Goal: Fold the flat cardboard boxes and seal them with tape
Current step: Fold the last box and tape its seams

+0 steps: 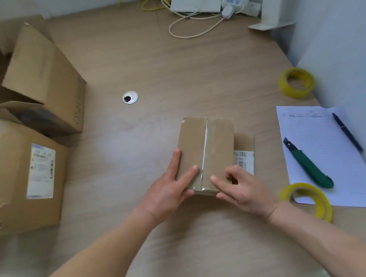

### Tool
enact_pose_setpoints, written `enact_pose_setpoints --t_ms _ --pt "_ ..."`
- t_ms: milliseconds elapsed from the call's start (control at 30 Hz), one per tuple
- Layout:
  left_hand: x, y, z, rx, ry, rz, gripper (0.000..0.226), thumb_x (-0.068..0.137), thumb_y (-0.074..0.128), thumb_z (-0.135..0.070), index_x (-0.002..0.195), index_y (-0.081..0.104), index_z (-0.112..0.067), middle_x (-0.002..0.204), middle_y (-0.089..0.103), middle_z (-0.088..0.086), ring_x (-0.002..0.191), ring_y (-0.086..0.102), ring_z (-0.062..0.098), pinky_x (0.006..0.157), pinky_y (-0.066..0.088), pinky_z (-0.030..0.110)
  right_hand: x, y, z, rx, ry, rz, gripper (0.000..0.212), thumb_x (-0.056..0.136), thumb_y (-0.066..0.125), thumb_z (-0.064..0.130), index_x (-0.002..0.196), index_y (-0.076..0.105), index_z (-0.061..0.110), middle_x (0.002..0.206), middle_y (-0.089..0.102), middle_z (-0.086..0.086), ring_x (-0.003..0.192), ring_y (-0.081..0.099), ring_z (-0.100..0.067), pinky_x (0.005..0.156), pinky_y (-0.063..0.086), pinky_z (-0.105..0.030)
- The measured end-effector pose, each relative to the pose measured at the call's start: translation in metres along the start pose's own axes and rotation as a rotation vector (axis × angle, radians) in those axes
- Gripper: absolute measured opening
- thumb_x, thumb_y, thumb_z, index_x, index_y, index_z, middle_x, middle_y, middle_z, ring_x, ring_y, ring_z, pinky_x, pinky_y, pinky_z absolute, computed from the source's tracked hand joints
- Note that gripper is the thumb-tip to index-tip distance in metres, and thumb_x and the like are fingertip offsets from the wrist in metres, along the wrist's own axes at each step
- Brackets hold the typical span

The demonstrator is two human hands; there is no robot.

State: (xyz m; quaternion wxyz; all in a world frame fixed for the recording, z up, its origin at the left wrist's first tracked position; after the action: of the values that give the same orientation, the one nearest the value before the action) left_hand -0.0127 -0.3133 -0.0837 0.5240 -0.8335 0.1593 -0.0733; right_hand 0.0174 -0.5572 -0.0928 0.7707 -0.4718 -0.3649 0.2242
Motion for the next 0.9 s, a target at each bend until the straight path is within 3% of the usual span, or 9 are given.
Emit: enact_pose_setpoints --t_ms 133,233,333,467,533,633,733,800,900 --pt "0.0 0.001 0.007 0.074 0.062 0.023 0.062 0.09 0.067 -0.029 0.146 0.044 -0.013 0.157 -0.001 0.025 0.089 0.066 0.051 0.062 0.058 0.045 -0.004 -0.003 -0.004 -0.044 -0.076 0.05 0.039 0.094 0.056 0.031 0.127 0.063 0.012 0.099 0.038 -0.006 0.074 0.053 -0.023 0.058 0.048 -0.027" --pt "0.001 0.006 0.014 0.087 0.06 0.064 0.066 0.095 0.058 -0.029 0.152 0.028 -0.015 0.157 -0.018 0.017 0.094 0.064 0.05 0.071 0.055 0.043 -0.009 -0.001 -0.001 -0.017 -0.019 0.066 0.062 0.078 0.08 0.018 0.132 0.051 0.018 0.105 0.037 -0.006 0.077 0.055 -0.022 0.056 0.051 -0.026" --pt "0.0 0.007 0.013 0.065 0.012 0.144 0.07 0.099 0.05 -0.031 0.156 0.011 -0.026 0.152 -0.04 0.008 0.107 0.059 0.047 0.085 0.051 0.041 -0.006 -0.005 0.003 0.04 0.028 0.064 0.061 0.076 0.08 0.011 0.133 0.059 0.015 0.11 0.035 -0.005 0.077 0.059 -0.026 0.06 0.056 -0.031" --pt "-0.004 -0.001 0.011 -0.186 -0.128 0.14 0.097 0.085 0.054 -0.059 0.145 -0.022 -0.053 0.152 -0.039 -0.019 0.143 0.033 0.017 0.104 0.04 0.031 -0.016 -0.018 0.016 0.235 0.394 0.079 0.067 0.081 0.066 0.044 0.144 0.043 0.042 0.119 0.038 0.015 0.088 0.054 -0.002 0.075 0.051 -0.019" --pt "0.001 -0.011 0.003 -0.511 -0.341 0.015 0.093 0.081 0.047 -0.072 0.146 -0.016 -0.052 0.159 -0.022 -0.022 0.146 0.006 -0.005 0.111 0.024 0.021 -0.006 -0.021 0.018 0.346 0.794 -0.137 0.063 0.084 0.054 0.058 0.144 0.041 0.043 0.116 0.045 0.022 0.091 0.054 0.006 0.073 0.041 -0.011" --pt "0.019 -0.021 -0.009 -0.937 -0.622 0.023 0.079 0.095 0.04 -0.063 0.156 0.003 -0.031 0.161 0.007 -0.019 0.142 0.015 -0.004 0.096 0.031 0.001 0.024 -0.01 0.009 0.619 1.223 -0.153 0.052 0.099 0.038 0.053 0.137 0.053 0.021 0.139 0.053 0.005 0.11 0.051 0.009 0.098 0.035 -0.024" --pt "0.036 -0.032 -0.02 -1.128 -0.743 -0.006 0.063 0.098 0.028 -0.063 0.15 0.038 -0.028 0.153 0.039 -0.013 0.141 0.036 0.009 0.113 0.033 0.028 0.055 -0.006 0.013 1.022 1.336 -0.121 0.054 0.101 0.031 0.056 0.127 0.063 0.022 0.13 0.064 0.005 0.12 0.058 -0.013 0.106 0.043 -0.037" --pt "0.039 -0.051 -0.023 -1.324 -0.785 -0.126 0.064 0.097 0.023 -0.068 0.123 0.065 -0.028 0.122 0.068 -0.011 0.115 0.061 0.014 0.099 0.045 0.04 0.067 -0.02 0.017 1.258 1.331 -0.287 0.054 0.1 0.03 0.06 0.111 0.073 0.029 0.109 0.073 0.009 0.098 0.068 -0.007 0.079 0.055 -0.029" --pt "0.038 -0.085 -0.014 -1.584 -0.688 -0.346 0.077 0.093 0.018 -0.073 0.078 0.067 -0.016 0.09 0.072 -0.002 0.082 0.061 0.021 0.081 0.042 0.045 0.077 -0.051 0.016 1.516 1.172 -0.62 0.062 0.097 0.03 0.062 0.077 0.068 0.018 0.076 0.068 0.003 0.067 0.062 -0.012 0.063 0.039 -0.031"
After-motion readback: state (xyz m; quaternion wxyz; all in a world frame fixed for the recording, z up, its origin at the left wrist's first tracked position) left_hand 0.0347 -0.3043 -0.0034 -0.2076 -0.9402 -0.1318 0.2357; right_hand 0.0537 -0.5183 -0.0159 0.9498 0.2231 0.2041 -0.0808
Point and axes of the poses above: each hand's wrist, its own x-axis towards the middle knuckle, its own y-axis out of the palm, z = x × y, the point moved 1 cm from there along x, towards the middle knuckle
